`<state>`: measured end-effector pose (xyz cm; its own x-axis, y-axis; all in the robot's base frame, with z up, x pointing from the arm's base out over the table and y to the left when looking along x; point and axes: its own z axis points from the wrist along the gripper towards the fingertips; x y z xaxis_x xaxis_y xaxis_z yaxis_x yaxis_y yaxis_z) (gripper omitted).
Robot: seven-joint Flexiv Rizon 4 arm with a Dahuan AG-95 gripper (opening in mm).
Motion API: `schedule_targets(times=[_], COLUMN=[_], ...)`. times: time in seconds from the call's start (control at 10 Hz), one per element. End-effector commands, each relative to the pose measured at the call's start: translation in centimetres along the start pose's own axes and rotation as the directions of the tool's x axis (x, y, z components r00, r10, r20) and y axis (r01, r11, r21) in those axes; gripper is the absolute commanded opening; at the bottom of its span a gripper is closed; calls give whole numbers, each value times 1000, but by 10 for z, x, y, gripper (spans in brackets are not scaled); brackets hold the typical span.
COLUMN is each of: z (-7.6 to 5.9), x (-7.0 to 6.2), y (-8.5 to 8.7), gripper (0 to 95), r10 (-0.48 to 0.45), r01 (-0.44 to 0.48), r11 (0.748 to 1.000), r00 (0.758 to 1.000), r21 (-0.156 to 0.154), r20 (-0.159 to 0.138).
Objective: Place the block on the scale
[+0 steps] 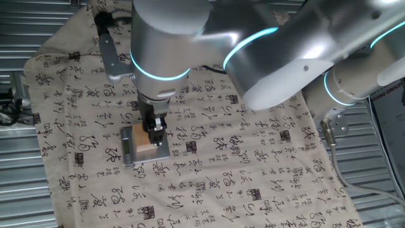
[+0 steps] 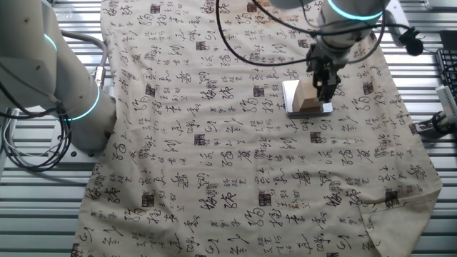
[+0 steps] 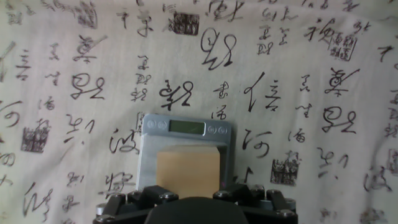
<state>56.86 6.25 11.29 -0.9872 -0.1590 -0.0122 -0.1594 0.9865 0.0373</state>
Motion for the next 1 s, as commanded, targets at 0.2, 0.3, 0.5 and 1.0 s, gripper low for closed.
schedule_targets(times=[0.2,0.3,0.5,1.0], z=[0,-1,-4,-5], x=[0,2,5,6], y=[-1,-2,-5,-6], gripper=[190,0,0,0], r10=[8,22,19,-1], r01=[-8,-22,-19,1], r11=[1000,1000,1000,1000], r00=[1000,1000,1000,1000], r21=[-9,-18,-9,-1], r20=[14,15,11,-2])
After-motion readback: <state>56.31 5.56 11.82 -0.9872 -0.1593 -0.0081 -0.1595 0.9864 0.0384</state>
